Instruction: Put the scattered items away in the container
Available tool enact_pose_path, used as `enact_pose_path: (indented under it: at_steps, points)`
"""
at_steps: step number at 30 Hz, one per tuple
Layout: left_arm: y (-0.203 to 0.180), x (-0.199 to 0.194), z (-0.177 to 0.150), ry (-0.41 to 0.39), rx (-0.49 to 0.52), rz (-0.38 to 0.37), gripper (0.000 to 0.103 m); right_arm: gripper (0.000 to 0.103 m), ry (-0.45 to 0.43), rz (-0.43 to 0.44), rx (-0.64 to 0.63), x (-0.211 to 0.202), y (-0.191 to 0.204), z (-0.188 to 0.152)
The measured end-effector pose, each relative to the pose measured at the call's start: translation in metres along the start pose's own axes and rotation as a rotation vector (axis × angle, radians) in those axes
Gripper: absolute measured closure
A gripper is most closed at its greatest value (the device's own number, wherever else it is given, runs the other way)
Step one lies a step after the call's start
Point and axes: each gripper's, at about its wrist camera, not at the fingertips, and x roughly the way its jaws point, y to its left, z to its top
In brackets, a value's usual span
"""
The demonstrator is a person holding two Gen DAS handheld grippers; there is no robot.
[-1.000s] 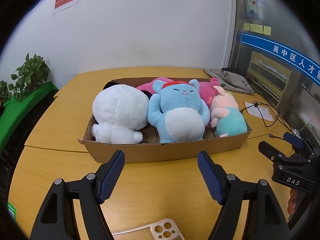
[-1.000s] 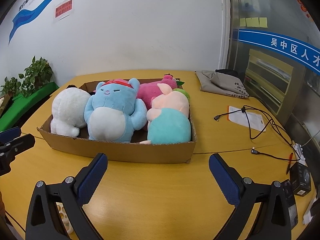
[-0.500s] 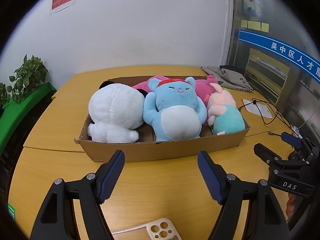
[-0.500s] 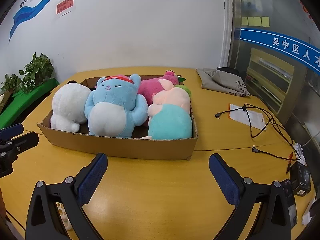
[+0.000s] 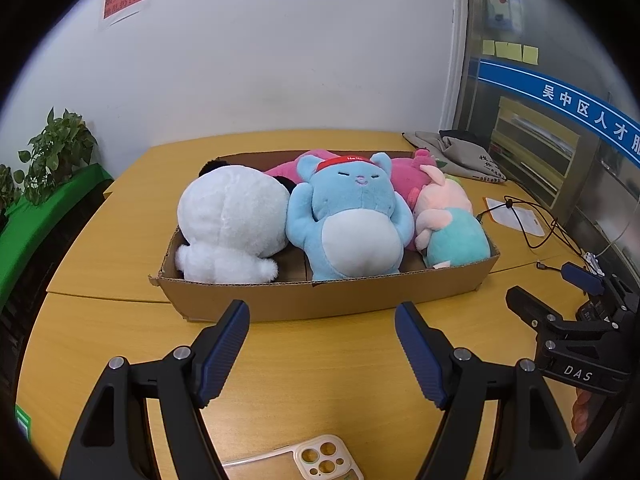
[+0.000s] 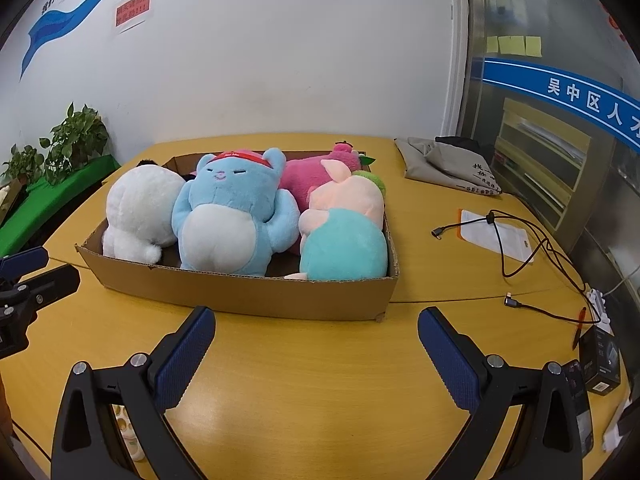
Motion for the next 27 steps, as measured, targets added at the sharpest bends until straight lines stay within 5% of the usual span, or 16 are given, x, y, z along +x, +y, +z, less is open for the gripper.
enact_pose_path:
  at_steps: [21, 27]
  points:
    - [0.01, 0.003, -0.009, 0.037, -0.004, -0.012, 0.028, 0.0, -0.005, 0.036, -0.024, 0.001, 0.009, -0.005]
    - [0.038, -0.002, -0.035, 0.085, -0.009, -0.02, 0.028, 0.0, 0.014, 0.142, -0.104, 0.002, 0.024, -0.015]
